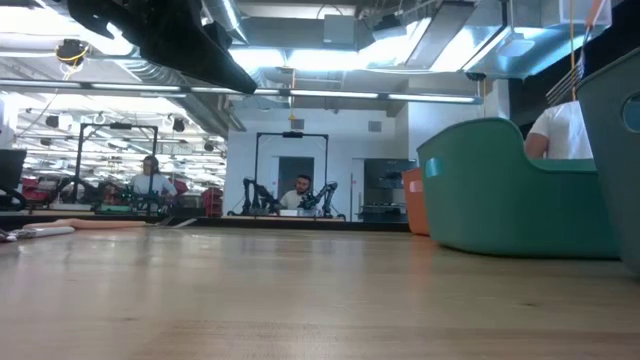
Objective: Sort silverware by color (type)
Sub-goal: Put the orange fork into the dark blue bin
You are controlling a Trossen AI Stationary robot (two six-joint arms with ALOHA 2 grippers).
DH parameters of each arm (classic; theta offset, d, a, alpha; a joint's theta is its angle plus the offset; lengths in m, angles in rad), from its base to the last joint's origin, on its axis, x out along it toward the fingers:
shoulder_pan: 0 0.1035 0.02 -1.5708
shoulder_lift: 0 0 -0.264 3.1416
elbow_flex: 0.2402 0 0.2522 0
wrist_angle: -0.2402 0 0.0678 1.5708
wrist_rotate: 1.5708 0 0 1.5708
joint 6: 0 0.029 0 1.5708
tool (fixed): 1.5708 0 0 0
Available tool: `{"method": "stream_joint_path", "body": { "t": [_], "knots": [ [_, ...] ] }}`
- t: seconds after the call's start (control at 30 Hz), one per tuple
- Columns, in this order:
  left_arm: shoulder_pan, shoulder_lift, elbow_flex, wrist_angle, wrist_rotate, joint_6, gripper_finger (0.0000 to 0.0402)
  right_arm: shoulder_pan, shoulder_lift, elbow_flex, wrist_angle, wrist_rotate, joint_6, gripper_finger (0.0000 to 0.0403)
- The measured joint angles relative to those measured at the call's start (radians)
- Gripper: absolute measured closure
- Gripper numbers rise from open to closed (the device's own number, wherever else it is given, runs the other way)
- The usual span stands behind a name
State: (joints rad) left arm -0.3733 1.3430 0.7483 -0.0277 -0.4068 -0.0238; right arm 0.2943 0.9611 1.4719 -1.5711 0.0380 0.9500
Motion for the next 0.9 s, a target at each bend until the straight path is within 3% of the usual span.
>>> {"method": "stream_joint_path", "body": {
  "t": [0.33,0.6,0.9],
  "knots": [
    [0.000,0.000,0.000,0.000,0.000,0.003,0.0291,0.000,0.000,0.000,0.000,-0.019,0.012,0.0336],
    [0.000,0.000,0.000,0.002,0.000,-0.018,0.0291,0.001,-0.001,0.000,0.010,-0.111,0.107,0.0336],
    [-0.006,0.000,0.000,0.003,0.016,-0.047,0.0291,0.044,-0.001,-0.055,0.147,-0.074,0.090,0.0336]
  ]
}}
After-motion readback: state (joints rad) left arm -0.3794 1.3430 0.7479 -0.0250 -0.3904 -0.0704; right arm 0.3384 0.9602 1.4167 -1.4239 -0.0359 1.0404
